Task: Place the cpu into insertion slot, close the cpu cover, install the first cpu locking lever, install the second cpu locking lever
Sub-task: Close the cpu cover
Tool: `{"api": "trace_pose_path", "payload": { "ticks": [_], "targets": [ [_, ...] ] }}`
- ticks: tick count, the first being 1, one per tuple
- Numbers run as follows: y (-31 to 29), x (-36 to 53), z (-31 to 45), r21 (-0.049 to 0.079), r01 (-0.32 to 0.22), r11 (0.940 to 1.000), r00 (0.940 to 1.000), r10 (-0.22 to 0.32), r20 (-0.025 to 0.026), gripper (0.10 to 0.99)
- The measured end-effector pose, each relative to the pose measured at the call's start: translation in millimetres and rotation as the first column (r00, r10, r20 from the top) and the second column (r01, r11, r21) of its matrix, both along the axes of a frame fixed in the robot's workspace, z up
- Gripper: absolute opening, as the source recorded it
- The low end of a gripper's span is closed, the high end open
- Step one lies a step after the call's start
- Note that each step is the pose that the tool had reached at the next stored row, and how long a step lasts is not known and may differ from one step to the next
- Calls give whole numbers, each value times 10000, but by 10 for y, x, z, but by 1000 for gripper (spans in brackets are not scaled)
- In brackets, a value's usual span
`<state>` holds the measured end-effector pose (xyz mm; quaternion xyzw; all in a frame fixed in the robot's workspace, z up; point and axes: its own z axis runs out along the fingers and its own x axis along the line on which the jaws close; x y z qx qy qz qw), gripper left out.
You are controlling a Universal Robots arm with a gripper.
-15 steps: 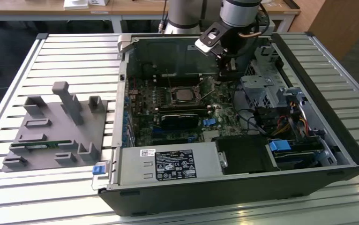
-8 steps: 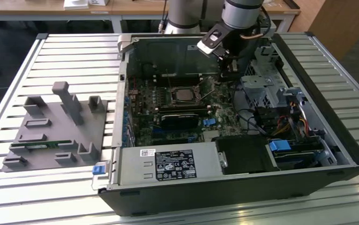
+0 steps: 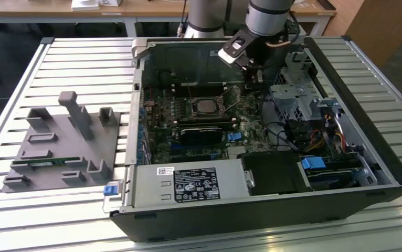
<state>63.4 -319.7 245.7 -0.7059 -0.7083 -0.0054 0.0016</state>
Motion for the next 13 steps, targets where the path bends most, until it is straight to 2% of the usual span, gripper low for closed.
{"api": "trace_pose_path", "payload": {
  "ticks": [7,13],
  "targets": [
    [0,-91,-8,0,0,10000,10000,0,0,106],
    [0,-117,-11,-2,0,10000,10000,0,0,106]
  ]
}}
